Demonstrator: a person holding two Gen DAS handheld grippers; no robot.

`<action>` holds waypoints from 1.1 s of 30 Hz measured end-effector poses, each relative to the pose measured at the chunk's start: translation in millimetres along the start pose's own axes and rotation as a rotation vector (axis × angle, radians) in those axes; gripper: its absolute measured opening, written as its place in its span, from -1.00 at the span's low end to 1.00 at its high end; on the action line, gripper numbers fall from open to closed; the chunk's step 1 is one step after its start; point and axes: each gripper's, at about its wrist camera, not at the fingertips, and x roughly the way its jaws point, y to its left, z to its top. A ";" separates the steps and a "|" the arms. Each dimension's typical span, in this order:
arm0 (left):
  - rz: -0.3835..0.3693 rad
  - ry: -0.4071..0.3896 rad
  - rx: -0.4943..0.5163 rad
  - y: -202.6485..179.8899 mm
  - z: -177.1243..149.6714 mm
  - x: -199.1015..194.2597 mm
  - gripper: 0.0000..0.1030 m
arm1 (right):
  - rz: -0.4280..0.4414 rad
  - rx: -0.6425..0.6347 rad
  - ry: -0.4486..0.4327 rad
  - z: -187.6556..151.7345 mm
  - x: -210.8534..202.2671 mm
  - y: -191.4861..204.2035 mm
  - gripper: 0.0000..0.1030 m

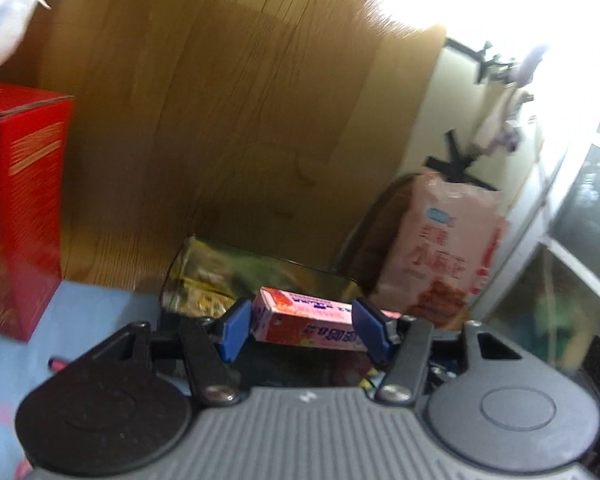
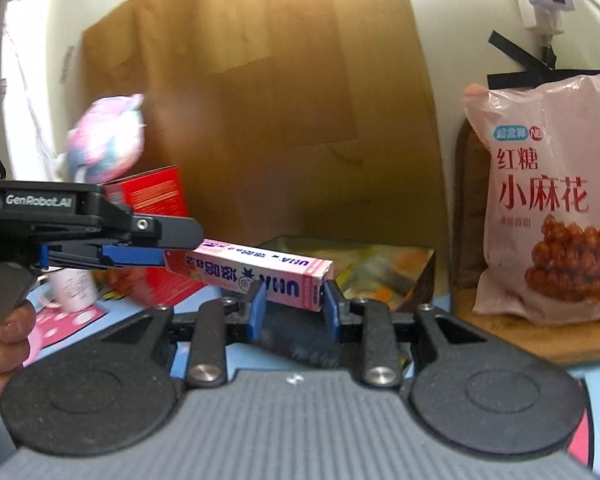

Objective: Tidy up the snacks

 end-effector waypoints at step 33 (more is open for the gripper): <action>0.139 -0.046 -0.100 54.2 -19.8 -98.2 0.19 | -0.030 0.289 -0.050 -23.8 -42.4 -47.3 -0.02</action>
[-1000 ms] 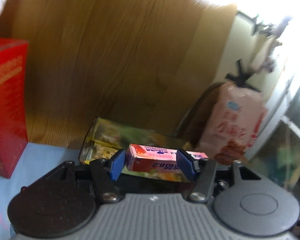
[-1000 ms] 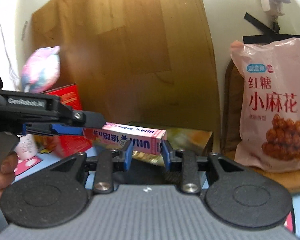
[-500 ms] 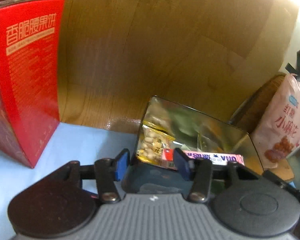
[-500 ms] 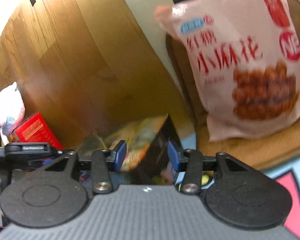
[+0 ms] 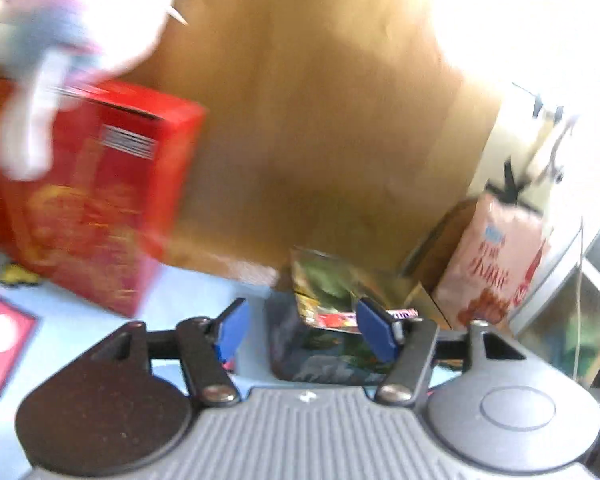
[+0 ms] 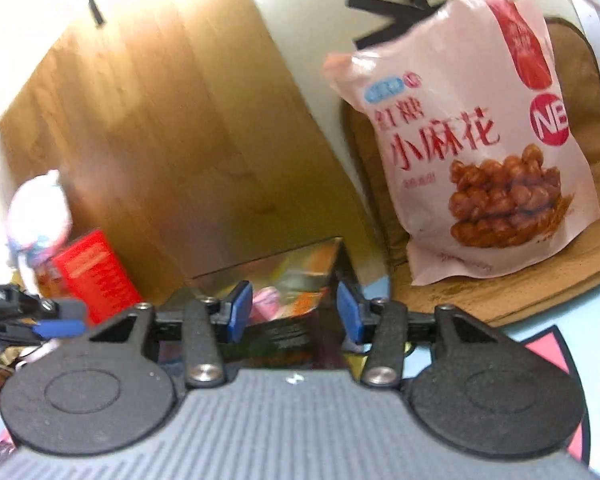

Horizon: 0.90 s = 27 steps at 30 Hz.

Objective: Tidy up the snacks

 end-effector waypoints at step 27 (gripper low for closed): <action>0.039 -0.129 -0.224 81.6 -119.9 -56.9 0.20 | 0.326 -0.060 0.481 -76.3 45.9 131.8 -0.32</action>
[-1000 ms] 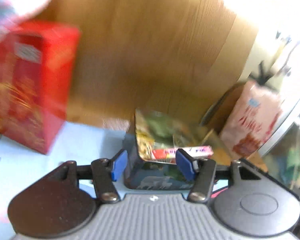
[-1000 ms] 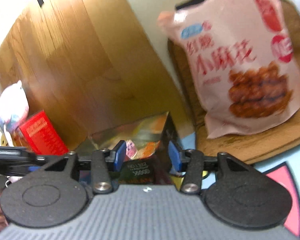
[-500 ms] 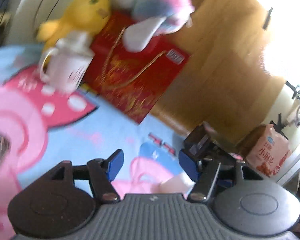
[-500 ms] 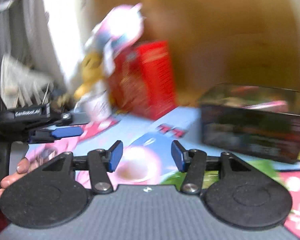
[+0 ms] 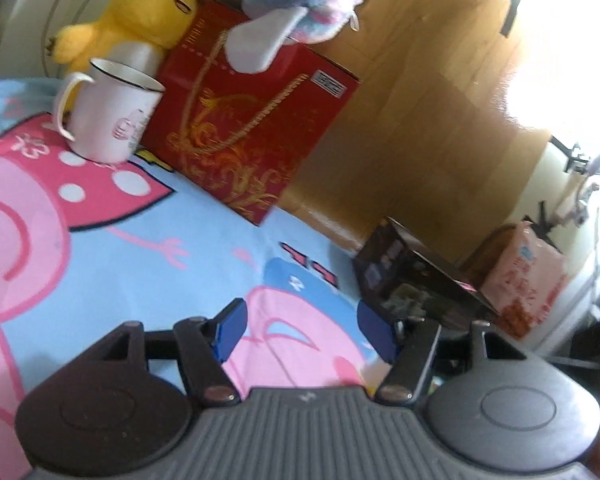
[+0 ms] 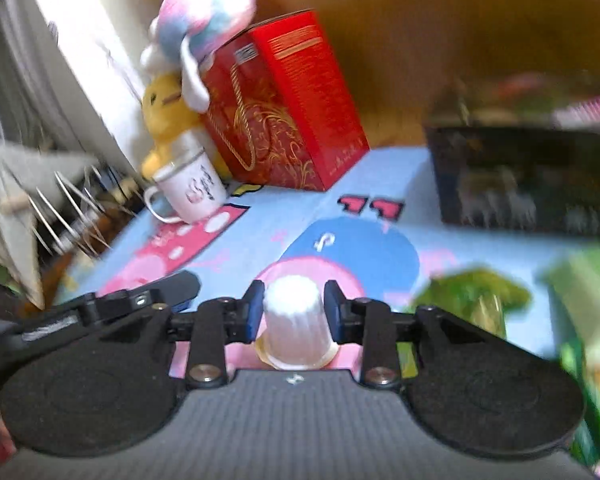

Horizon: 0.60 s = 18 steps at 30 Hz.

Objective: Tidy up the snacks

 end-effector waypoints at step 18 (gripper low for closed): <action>-0.136 0.131 0.123 -39.8 -25.3 8.2 0.30 | -0.070 0.100 -0.101 -63.6 -78.8 -31.4 -0.30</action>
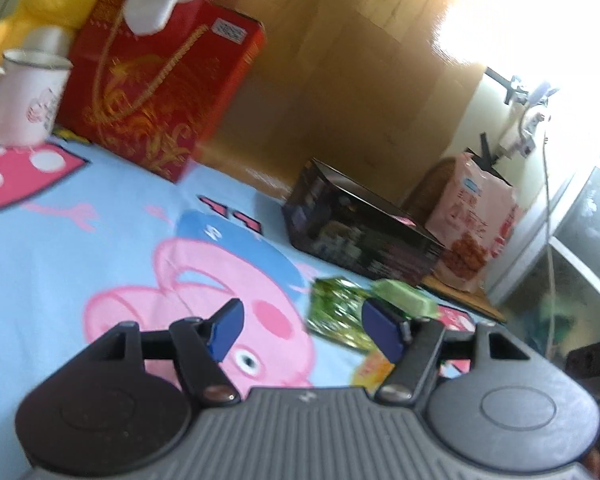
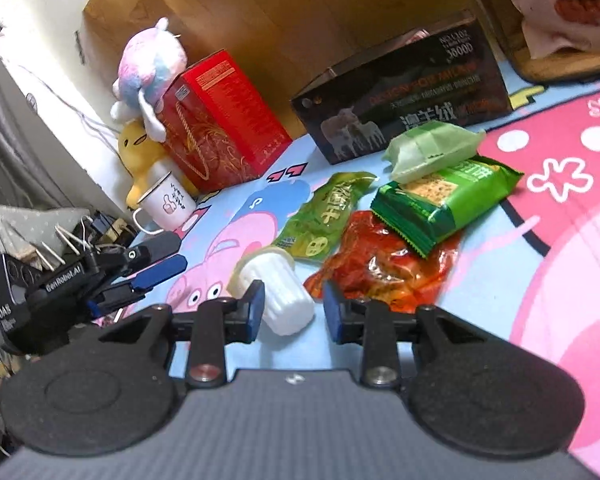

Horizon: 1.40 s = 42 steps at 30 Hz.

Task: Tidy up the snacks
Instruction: 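Move the left gripper to the tipped yellow-lidded yogurt cup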

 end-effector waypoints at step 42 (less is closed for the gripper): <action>-0.094 0.120 -0.077 -12.0 -20.7 25.3 0.43 | -0.103 0.040 -0.106 -13.8 -23.9 -25.4 -0.22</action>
